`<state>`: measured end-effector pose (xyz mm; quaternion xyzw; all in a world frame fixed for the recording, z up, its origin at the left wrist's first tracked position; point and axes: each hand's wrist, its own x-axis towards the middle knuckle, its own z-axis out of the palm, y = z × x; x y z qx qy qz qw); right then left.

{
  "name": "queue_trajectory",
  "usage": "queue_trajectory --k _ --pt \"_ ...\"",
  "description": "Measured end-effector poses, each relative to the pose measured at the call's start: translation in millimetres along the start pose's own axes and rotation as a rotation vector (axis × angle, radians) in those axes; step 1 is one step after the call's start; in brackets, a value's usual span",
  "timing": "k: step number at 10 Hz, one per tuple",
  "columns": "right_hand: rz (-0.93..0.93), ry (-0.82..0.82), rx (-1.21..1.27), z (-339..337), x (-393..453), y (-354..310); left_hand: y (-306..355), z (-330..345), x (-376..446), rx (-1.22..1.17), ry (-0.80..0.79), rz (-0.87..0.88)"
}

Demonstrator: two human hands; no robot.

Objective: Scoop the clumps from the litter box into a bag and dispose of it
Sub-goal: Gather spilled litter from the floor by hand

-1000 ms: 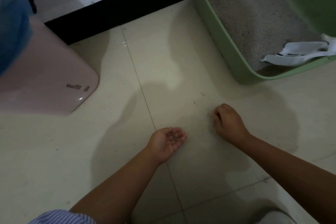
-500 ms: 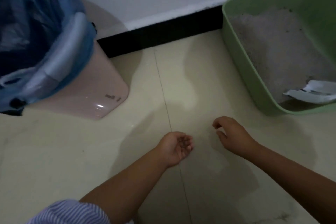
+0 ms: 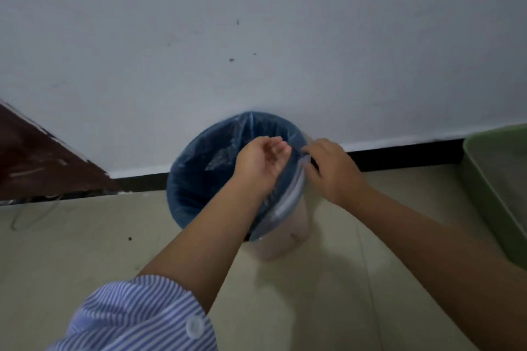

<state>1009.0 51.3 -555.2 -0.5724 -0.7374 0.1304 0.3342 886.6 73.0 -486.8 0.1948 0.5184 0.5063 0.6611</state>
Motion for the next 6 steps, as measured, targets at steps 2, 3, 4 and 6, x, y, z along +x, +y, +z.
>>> queue_trajectory --k 2,3,4,6 --pt "-0.039 0.094 -0.004 45.9 -9.3 -15.1 0.1 -79.1 39.8 1.747 -0.115 0.384" --pt "-0.052 0.067 -0.034 48.1 -17.9 -8.5 1.5 -99.8 37.0 2.053 -0.103 0.254" --pt "-0.012 -0.045 -0.04 36.6 -25.3 -8.8 0.6 -102.0 24.9 2.067 -0.068 0.304" --pt "0.027 -0.192 0.051 15.2 -18.0 -5.7 -38.7 -83.8 -15.7 1.905 -0.04 0.606"
